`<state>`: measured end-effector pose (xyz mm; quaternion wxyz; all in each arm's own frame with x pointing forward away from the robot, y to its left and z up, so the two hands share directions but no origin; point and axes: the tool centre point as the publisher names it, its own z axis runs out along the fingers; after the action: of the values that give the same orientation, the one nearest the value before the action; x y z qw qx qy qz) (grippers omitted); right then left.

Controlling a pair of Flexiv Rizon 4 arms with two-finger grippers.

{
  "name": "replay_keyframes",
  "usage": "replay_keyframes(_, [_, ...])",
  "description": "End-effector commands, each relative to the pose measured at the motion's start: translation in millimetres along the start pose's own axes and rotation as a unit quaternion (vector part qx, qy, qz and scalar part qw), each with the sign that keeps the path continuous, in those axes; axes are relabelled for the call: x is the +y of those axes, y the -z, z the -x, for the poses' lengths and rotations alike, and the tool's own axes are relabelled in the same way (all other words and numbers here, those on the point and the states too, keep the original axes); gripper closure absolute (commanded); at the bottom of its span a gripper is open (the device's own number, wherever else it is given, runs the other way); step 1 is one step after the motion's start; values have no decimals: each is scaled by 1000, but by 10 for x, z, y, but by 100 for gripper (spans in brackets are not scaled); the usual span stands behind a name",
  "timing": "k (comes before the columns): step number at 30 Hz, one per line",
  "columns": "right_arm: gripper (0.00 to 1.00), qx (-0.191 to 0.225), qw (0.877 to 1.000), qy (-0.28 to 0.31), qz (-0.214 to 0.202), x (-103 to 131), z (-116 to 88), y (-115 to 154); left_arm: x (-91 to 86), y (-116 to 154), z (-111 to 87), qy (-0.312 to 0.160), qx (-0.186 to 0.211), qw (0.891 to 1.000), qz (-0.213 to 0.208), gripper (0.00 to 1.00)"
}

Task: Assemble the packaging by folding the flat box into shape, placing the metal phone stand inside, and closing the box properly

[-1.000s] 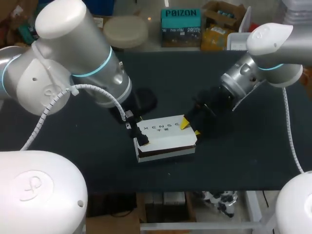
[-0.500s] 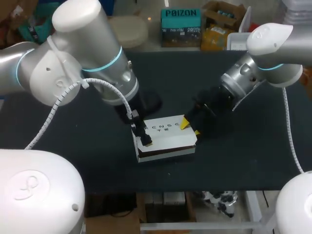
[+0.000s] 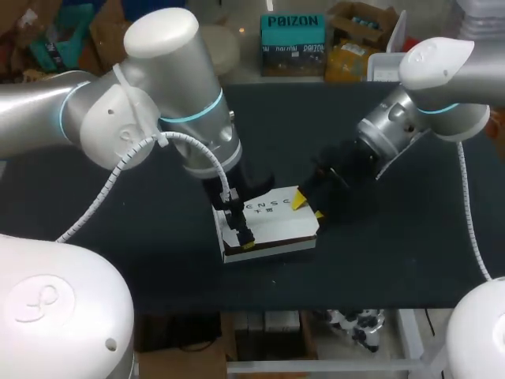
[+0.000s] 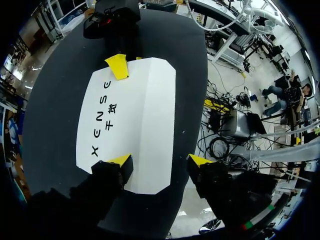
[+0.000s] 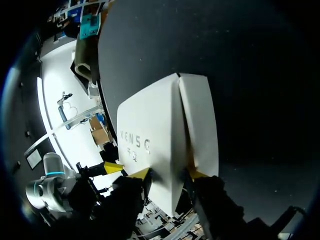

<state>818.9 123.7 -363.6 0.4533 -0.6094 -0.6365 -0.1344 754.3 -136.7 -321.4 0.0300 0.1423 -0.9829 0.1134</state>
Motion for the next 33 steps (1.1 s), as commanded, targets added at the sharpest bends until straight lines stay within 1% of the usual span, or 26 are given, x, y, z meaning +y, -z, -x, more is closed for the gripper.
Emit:
replay_keyframes(1, [55,0,1000,0,-2,28,6,-17,-68,-56,20,0,-8,999,40,28])
replay_keyframes(4, [55,0,1000,0,-2,28,6,-17,-75,-62,33,1,-13,999,46,26])
replay_keyframes(7, [55,0,1000,0,-2,28,6,-17,-68,-48,63,4,-18,999,47,27])
replay_keyframes(12, [55,0,1000,0,-2,28,6,-17,-73,12,73,-1,-29,999,45,26])
replay_keyframes(16, [55,0,1000,0,-2,28,6,-17,-78,41,116,2,-34,998,48,27])
replay_keyframes(23, [55,0,1000,0,-2,28,6,-17,-64,-31,200,1,-37,998,58,27])
replay_keyframes(30, [55,0,1000,0,-2,28,6,-17,-55,-51,272,2,-41,998,56,29])
replay_keyframes(33, [55,0,1000,0,-2,28,6,-17,-52,-60,306,5,-44,997,58,35])
